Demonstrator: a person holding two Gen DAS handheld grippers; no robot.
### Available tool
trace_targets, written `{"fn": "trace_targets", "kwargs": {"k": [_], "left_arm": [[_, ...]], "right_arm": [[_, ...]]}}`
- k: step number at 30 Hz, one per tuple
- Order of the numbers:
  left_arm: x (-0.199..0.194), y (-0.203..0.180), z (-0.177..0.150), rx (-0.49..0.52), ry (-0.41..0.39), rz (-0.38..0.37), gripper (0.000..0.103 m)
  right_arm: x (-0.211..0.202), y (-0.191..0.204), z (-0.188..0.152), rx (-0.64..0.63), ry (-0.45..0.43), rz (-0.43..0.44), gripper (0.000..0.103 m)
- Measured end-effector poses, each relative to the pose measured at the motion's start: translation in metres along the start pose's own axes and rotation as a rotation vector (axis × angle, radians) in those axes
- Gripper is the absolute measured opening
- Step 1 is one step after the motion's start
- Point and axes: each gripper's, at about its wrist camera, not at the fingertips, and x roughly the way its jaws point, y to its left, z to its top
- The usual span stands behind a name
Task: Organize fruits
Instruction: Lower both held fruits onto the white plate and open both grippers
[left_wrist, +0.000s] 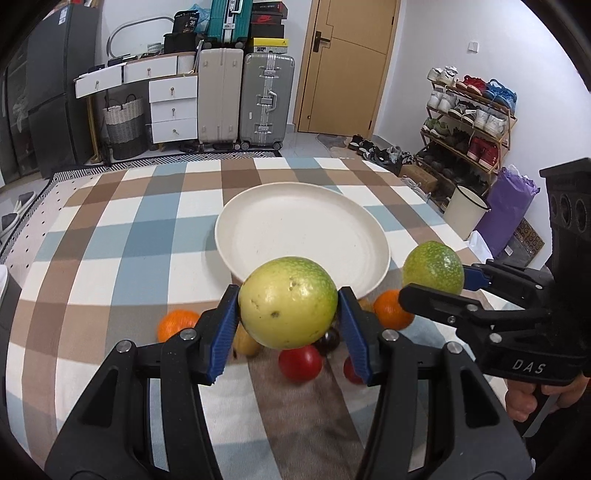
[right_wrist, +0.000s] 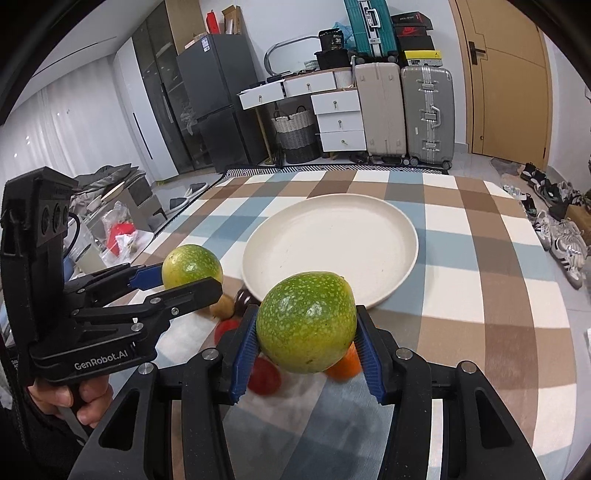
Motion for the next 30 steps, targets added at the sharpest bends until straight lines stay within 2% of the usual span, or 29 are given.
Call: {"fn": "trace_targets", "kwargs": {"k": [7, 17, 24, 30], "left_arm": [[0.025, 0.002, 0.021, 0.021, 0.004, 0.009, 0.05], [0.067, 0.01, 0.043, 0.03, 0.041, 0.035, 0.05], [0.092, 0.014, 0.045, 0.03, 0.079, 0.033, 0.05], [0.104, 0.012, 0.043, 0.052, 0.105, 0.069, 0.05]], "right_arm": [[0.019, -0.014, 0.025, 0.03, -0.014, -0.026, 0.05], [0.056, -0.029, 0.047, 0.042, 0.025, -0.056, 0.05], [0.078, -0.036, 0.052, 0.039, 0.056, -0.07, 0.05], [0.089, -0.044, 0.05, 0.042, 0.079, -0.098, 0.05]]}}
